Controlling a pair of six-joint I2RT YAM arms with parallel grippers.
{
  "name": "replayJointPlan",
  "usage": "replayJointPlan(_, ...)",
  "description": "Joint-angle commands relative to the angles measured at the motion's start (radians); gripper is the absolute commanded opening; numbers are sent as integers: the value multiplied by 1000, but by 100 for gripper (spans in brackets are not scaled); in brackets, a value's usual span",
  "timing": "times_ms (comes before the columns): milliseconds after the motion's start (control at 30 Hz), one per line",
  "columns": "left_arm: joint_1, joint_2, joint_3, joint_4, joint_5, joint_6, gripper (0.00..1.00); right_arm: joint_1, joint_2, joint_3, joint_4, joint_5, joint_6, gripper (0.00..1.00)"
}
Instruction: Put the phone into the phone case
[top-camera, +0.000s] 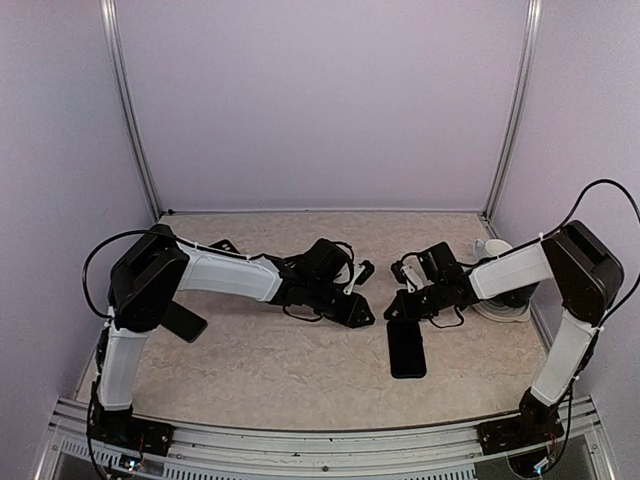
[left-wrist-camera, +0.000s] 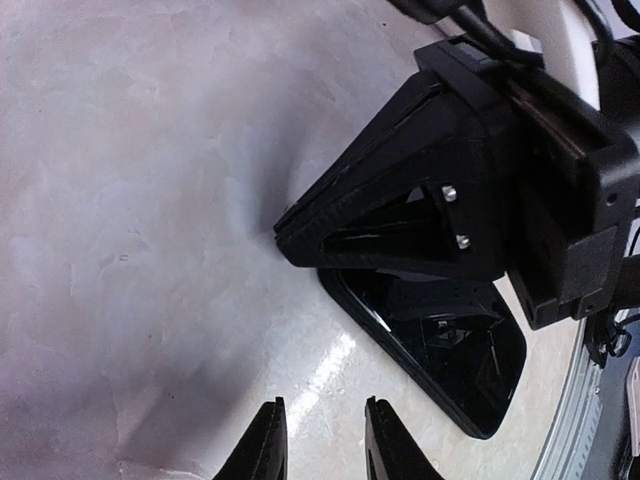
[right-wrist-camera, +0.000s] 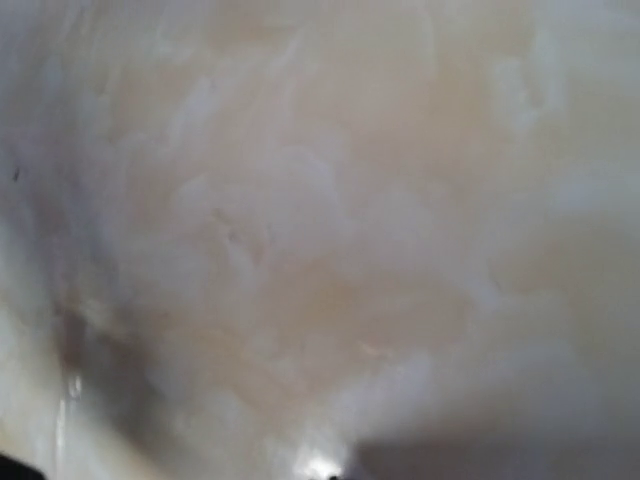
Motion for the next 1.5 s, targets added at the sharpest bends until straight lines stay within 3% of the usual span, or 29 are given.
replayJointPlan(0,-2,21,18,-25,-5,18,29,16,-24,-129,-253,121,11,0)
replayJointPlan(467,3,39,34,-38,13,14,29,22,-162,135,-312,105,-85,0)
replayJointPlan(800,23,33,6,-17,22,3,29,68,-229,-25,-231,65,-16,0)
replayJointPlan(1000,20,35,12,-20,22,3,29,63,-143,-138,-218,122,15,0)
replayJointPlan(1100,17,41,22,-32,19,5,29,62,-75,-146,-265,157,17,0)
replayJointPlan(1467,-11,68,70,-74,34,21,29,62,-162,-52,-362,181,-18,0)
